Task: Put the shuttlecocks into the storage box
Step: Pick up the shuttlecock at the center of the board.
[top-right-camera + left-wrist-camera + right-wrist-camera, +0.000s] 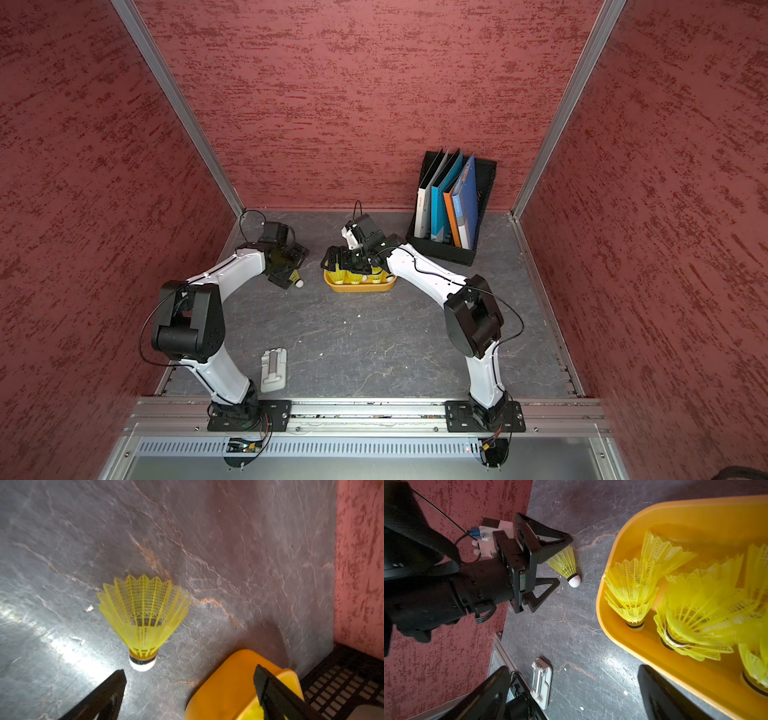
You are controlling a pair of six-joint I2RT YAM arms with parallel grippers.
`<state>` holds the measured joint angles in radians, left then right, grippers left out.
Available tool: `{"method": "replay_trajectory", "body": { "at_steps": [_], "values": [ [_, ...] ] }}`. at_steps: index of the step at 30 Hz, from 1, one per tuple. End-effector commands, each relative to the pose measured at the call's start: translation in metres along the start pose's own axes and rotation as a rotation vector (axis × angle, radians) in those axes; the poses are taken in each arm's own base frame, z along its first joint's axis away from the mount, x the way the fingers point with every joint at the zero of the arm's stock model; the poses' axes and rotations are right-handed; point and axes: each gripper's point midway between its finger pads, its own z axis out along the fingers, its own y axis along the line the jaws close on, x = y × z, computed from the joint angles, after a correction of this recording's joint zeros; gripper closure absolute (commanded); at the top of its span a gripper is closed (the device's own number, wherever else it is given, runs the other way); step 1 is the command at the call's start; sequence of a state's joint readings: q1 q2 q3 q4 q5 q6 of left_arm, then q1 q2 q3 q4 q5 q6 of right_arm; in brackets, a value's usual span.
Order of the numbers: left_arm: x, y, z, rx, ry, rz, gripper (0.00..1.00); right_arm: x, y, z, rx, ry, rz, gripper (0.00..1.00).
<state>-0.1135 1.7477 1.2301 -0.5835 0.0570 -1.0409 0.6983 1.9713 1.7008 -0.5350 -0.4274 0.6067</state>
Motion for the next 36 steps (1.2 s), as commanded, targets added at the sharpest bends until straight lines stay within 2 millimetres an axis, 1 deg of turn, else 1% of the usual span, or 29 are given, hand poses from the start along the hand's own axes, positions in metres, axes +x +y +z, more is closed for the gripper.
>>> {"method": "replay_trajectory", "body": {
  "at_steps": [1,3,5,7,11,15,17,19,24,28,29,31,36],
  "values": [
    [0.02,0.015,-0.004,-0.087,0.07,0.12,0.0,0.0,0.004,-0.011,-0.012,-0.01,0.007,0.01],
    [0.029,0.023,-0.004,-0.138,0.082,0.147,0.0,0.001,0.002,-0.011,-0.008,-0.013,0.01,0.02],
    [0.033,0.029,-0.003,-0.18,0.076,0.176,0.0,0.001,0.002,-0.013,-0.002,-0.017,0.01,0.01],
    [0.032,0.036,0.0,-0.222,0.067,0.17,0.0,0.001,0.001,-0.015,0.01,-0.02,0.009,0.01],
    [0.027,0.035,0.012,-0.159,0.05,0.141,0.0,0.003,0.0,-0.016,0.006,-0.019,0.007,0.01],
    [0.022,0.033,0.017,-0.135,0.013,0.136,0.1,0.004,0.003,-0.018,-0.007,-0.017,0.019,0.01],
    [0.017,0.033,0.019,-0.139,-0.012,0.15,0.17,0.001,0.003,-0.02,-0.007,-0.018,0.038,0.01],
    [0.013,0.03,0.023,-0.13,-0.029,0.161,0.2,-0.002,0.002,-0.02,-0.001,-0.011,0.069,0.02],
    [0.009,0.023,0.03,-0.136,-0.043,0.213,0.24,-0.012,-0.005,-0.014,0.021,0.011,0.172,0.02],
    [0.01,0.035,0.032,-0.206,-0.037,0.227,0.27,-0.022,-0.007,-0.006,0.046,0.04,0.26,0.01],
    [0.011,0.036,0.033,-0.212,-0.035,0.227,0.27,-0.022,-0.008,-0.003,0.058,0.061,0.281,0.01],
    [0.012,0.039,0.035,-0.229,-0.034,0.238,0.27,-0.027,-0.005,0.001,0.071,0.084,0.304,0.02],
    [0.013,0.04,0.038,-0.236,-0.039,0.243,0.3,-0.038,-0.002,0.008,0.083,0.091,0.338,0.02]
  ]
}}
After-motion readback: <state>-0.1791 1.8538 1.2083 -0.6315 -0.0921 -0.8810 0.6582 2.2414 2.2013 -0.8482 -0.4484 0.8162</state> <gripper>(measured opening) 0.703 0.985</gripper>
